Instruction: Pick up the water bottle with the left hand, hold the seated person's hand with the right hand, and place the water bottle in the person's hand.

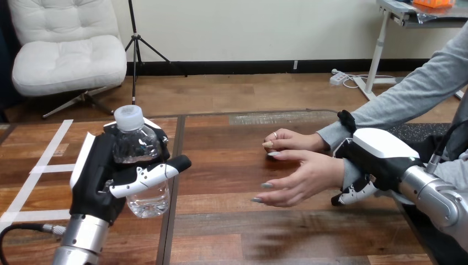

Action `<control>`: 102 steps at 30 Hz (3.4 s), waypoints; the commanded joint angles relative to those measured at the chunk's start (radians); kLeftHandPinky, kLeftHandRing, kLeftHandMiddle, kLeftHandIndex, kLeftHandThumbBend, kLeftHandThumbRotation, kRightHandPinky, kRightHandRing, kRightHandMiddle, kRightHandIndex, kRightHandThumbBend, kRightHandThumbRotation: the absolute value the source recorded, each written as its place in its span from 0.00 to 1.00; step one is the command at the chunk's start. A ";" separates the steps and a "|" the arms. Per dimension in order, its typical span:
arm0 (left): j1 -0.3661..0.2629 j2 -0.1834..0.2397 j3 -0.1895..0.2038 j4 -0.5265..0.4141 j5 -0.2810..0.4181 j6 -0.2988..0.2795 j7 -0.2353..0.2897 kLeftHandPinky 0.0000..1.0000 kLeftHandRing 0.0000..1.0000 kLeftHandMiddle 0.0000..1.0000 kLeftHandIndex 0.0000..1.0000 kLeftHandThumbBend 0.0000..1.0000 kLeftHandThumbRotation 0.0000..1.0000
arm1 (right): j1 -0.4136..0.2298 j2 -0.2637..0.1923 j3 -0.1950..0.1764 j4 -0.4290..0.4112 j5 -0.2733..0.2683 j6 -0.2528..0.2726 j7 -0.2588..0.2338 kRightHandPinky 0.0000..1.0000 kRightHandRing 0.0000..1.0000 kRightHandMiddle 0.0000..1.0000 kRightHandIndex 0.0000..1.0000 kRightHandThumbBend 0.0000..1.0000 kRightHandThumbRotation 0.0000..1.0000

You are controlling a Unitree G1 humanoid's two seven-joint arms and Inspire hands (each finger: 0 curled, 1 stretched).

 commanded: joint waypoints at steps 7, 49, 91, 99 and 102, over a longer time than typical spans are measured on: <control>-0.084 -0.026 -0.036 -0.031 -0.008 -0.007 -0.001 0.20 0.25 0.31 0.34 0.75 0.00 | -0.031 0.010 -0.045 -0.087 0.055 -0.015 0.013 0.15 0.19 0.24 0.25 0.72 0.00; -0.198 -0.115 -0.100 0.082 -0.016 0.029 -0.058 0.22 0.27 0.33 0.36 0.78 0.00 | -0.029 0.028 -0.045 -0.117 0.072 -0.013 0.024 0.12 0.16 0.21 0.22 0.73 0.00; -0.353 -0.193 -0.141 0.286 0.029 0.008 -0.051 0.25 0.30 0.35 0.37 0.80 0.00 | -0.008 0.031 -0.044 -0.143 0.073 -0.011 0.012 0.11 0.15 0.20 0.21 0.74 0.00; -0.368 -0.217 -0.148 0.288 0.044 0.023 -0.031 0.26 0.31 0.36 0.37 0.80 0.00 | -0.002 0.033 -0.046 -0.156 0.076 -0.006 0.016 0.11 0.15 0.20 0.21 0.73 0.00; -0.374 -0.223 -0.150 0.292 0.043 0.021 -0.030 0.26 0.31 0.35 0.37 0.80 0.00 | -0.001 0.033 -0.047 -0.159 0.078 -0.004 0.019 0.11 0.15 0.20 0.21 0.73 0.00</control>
